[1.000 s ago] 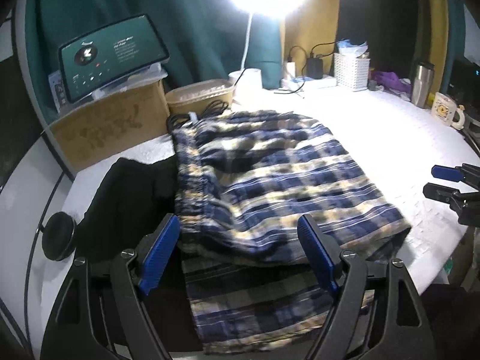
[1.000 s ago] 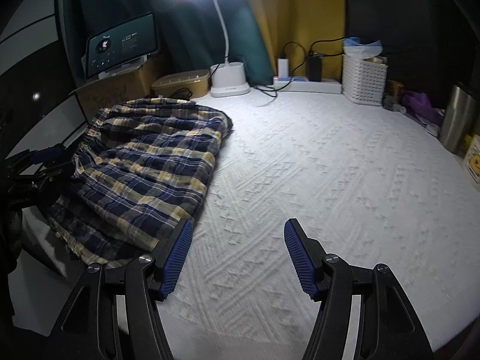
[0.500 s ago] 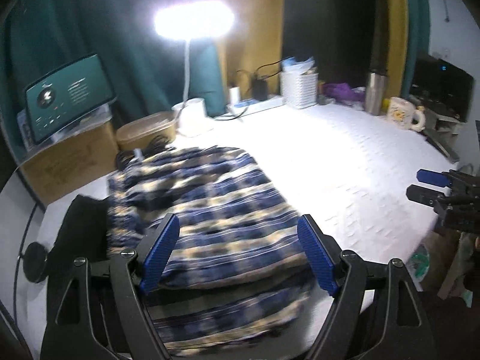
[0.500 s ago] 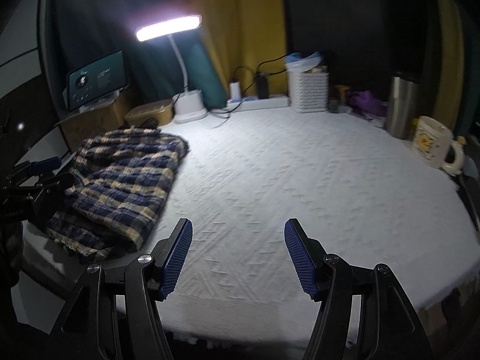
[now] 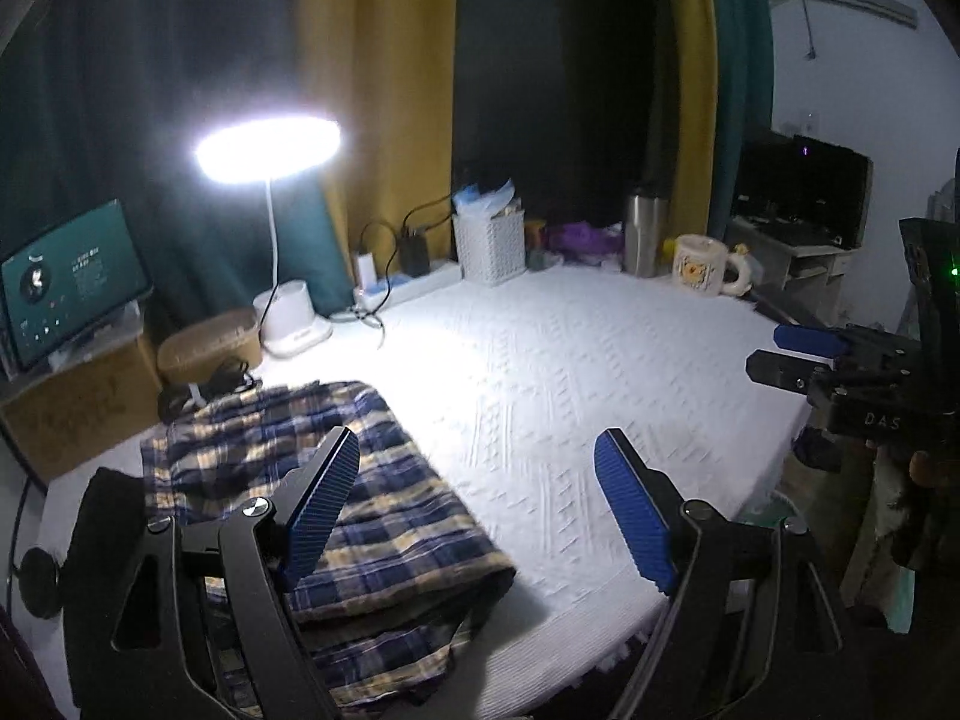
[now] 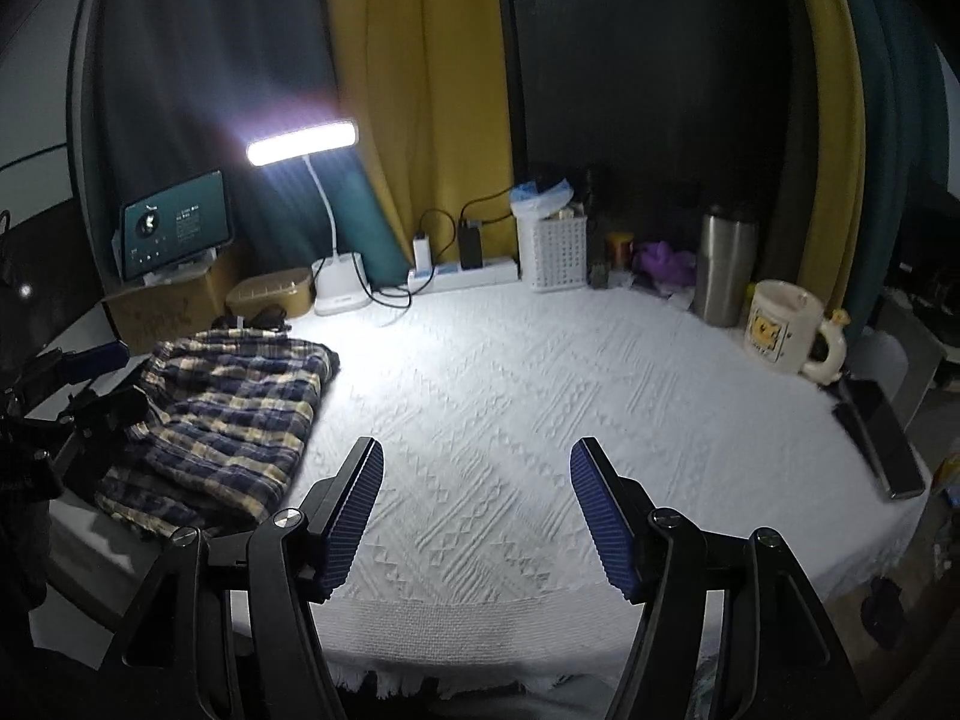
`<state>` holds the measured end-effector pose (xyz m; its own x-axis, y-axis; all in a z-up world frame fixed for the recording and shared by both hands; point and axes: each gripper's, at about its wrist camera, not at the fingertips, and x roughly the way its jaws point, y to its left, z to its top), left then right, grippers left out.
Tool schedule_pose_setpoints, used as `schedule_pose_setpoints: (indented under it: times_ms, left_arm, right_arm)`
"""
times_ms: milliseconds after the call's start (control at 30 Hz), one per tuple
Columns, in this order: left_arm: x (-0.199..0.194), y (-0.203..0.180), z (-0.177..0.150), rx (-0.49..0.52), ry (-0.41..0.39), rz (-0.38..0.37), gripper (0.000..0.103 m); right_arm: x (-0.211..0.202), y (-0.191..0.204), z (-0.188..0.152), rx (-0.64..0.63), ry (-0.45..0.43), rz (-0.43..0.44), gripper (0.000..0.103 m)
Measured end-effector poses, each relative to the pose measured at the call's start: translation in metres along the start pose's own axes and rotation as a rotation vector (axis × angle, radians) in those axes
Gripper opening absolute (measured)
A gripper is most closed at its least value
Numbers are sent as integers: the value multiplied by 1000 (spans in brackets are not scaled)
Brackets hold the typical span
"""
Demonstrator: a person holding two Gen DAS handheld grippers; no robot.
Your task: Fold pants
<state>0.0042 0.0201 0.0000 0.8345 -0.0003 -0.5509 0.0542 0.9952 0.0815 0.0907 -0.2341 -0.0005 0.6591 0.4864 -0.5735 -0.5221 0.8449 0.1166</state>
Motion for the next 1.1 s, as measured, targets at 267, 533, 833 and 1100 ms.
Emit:
schedule_pose_setpoints:
  times_ms: [267, 533, 833, 1100]
  left_arm:
    - [-23, -5, 12, -29, -92, 37, 81]
    - [-49, 1, 16, -81, -189, 45, 96]
    - [-76, 8, 20, -90, -281, 103, 101]
    - [-96, 10, 22, -77, -325, 156, 102]
  right_arm:
    - [-33, 7, 15, -21, -78, -11, 79]
    - [-61, 11, 27, -44, -133, -40, 81]
    - [-93, 19, 39, -60, -224, -53, 90]
    - [-119, 24, 46, -65, -280, -69, 99]
